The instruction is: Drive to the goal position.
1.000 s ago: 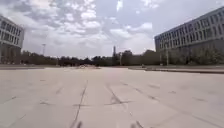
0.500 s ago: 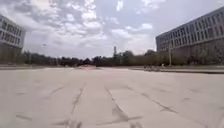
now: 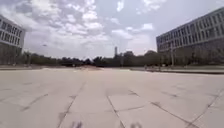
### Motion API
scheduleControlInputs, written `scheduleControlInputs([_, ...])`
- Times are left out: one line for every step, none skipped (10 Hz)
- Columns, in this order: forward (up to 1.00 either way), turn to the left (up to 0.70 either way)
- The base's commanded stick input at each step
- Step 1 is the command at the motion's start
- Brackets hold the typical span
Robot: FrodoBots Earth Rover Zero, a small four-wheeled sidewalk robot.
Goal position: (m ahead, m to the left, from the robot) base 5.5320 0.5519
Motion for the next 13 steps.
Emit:
scheduleControlInputs([0.93,0.04])
scheduleControlInputs([0.93,0.04])
scheduleControlInputs([0.93,0.04])
scheduleControlInputs([0.93,0.04])
scheduleControlInputs([0.93,0.04])
scheduleControlInputs([0.93,0.04])
scheduleControlInputs([0.93,0.04])
scheduleControlInputs([0.93,0.04])
scheduleControlInputs([0.93,0.04])
scheduleControlInputs([0.93,0.04])
scheduleControlInputs([0.93,0.04])
scheduleControlInputs([0.93,0.04])
scheduleControlInputs([0.93,0.04])
